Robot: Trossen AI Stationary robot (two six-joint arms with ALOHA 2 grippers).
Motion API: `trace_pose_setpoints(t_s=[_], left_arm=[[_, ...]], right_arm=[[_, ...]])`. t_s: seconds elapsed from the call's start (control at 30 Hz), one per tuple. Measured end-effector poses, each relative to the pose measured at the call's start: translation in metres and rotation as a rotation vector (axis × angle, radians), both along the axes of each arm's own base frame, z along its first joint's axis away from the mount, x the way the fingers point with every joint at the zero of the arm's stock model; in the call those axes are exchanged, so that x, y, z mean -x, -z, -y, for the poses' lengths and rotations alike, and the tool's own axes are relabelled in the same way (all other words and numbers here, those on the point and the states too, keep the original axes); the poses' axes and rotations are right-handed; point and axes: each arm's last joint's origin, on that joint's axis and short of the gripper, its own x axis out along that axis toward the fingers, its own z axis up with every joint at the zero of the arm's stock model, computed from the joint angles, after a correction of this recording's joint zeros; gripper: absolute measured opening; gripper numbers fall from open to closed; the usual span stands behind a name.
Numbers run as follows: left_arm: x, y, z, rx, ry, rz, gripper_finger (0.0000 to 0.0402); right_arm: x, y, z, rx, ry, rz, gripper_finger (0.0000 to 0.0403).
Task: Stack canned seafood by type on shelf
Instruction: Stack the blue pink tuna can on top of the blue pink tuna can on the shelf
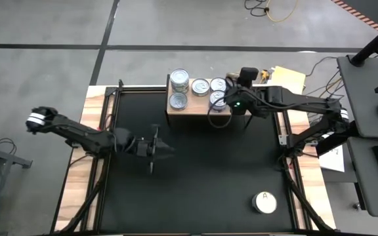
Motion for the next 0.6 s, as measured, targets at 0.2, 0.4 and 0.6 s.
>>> trace_pose_setpoints(t_s=[0.2,0.4,0.6], left_arm=[[0.008,0.0,-0.004,0.035,-0.074,0.008,0.0077],[0.007,0.001,-0.008,0.059,-0.208,-0.004,0.0077],[0.009,-0.002,-0.011,0.117,-0.316,0.013,0.0077]], right_arm=[[-0.001,0.007,0.008,-0.001,0.044,-0.044,0.0188],[0.001,0.007,0.017,-0.004,0.084,-0.032,0.0187],[0.004,0.007,0.028,-0.007,0.123,-0.034,0.0188]])
